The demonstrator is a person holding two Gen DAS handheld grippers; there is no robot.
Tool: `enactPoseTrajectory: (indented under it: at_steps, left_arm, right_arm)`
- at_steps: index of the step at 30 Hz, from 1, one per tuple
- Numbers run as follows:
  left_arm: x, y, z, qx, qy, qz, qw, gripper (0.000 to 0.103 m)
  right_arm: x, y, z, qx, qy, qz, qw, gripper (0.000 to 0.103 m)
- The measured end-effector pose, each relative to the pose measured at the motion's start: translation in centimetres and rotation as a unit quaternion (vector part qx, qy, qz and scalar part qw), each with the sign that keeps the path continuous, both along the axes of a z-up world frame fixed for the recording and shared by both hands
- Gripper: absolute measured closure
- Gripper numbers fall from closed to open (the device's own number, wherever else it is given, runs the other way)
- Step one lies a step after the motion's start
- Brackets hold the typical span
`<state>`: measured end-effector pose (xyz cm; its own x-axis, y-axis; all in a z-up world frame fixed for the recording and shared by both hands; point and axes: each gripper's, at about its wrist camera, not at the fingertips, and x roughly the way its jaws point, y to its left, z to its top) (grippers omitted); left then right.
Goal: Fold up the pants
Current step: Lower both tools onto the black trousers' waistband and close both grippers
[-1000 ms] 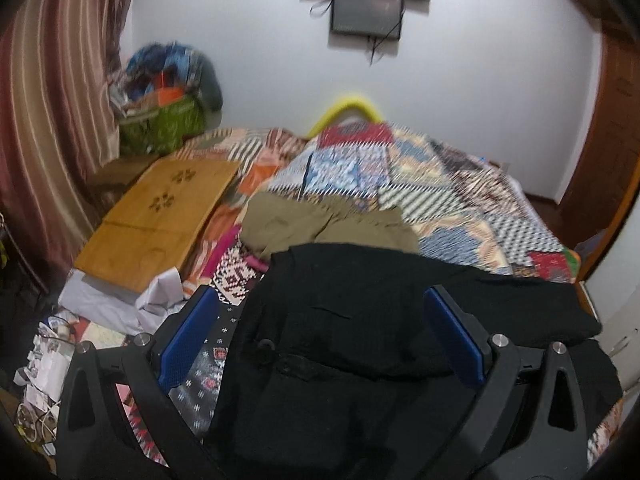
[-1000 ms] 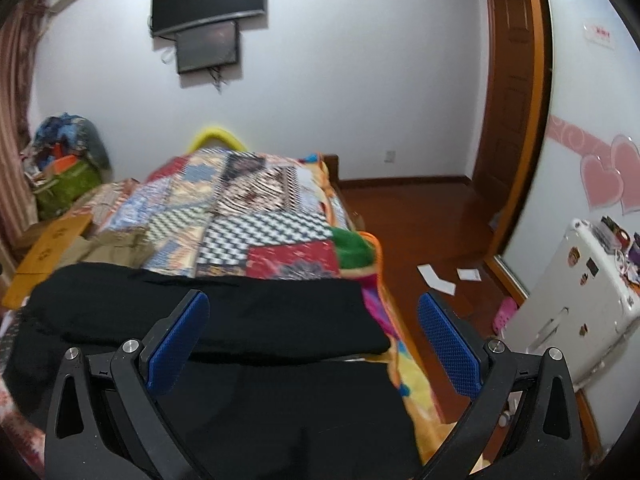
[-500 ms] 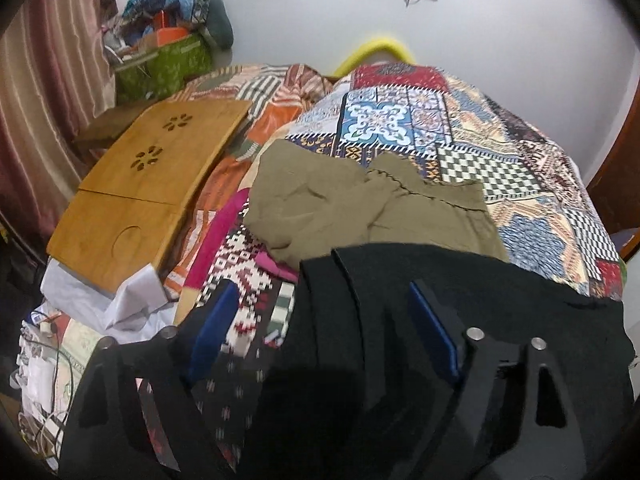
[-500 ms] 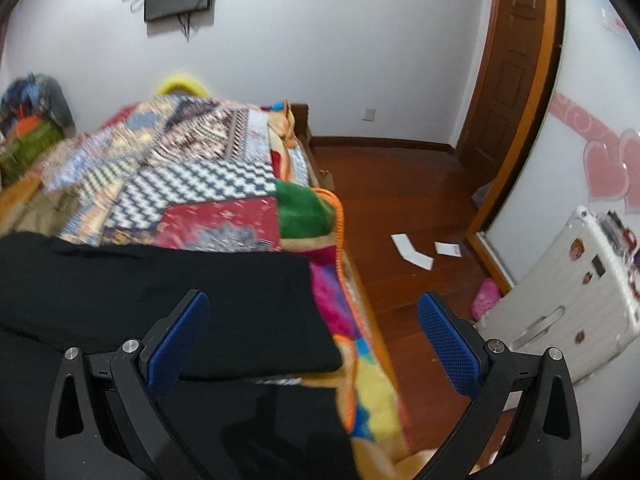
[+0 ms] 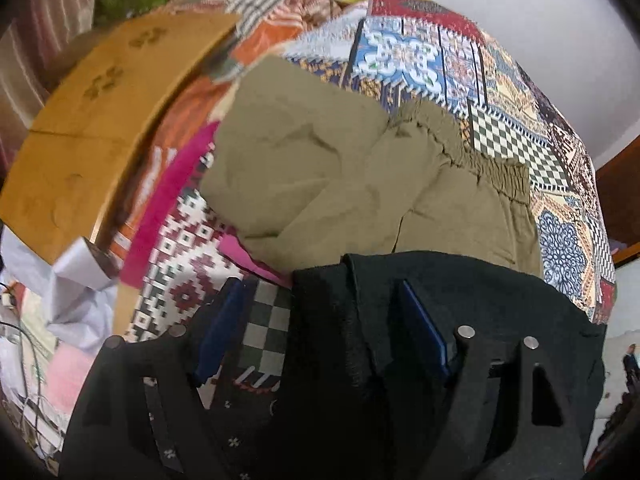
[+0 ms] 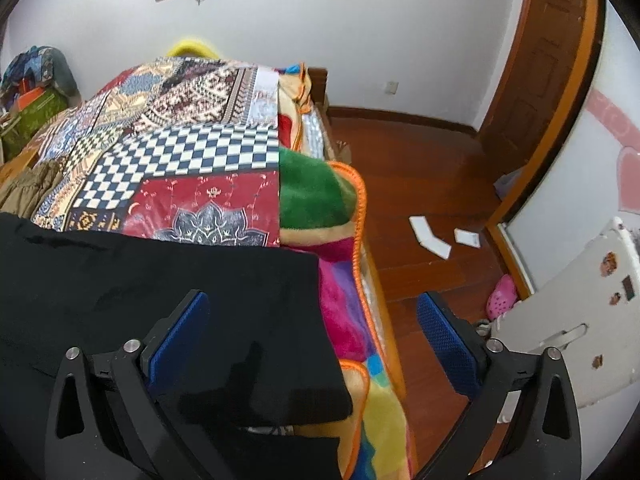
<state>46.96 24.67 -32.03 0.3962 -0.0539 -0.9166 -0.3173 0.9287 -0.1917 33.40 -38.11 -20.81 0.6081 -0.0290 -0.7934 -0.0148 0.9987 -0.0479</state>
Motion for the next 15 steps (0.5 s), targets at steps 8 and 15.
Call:
enactPoseTrajectory:
  at_steps: [8,15]
  left_arm:
    - [0.8,-0.5,-1.2,-0.042,0.02,-0.033,0.9984,0.053]
    - [0.7,-1.8,-0.1,-0.001,0.01,-0.049,0.9988,0.069]
  right_arm:
    - [4.3,-0.5,-2.7,0.03,0.052,0.024,0.998,0.018]
    - [7.5,-0.7,-6.3,0.059,0.111,0.035,0.991,0.031]
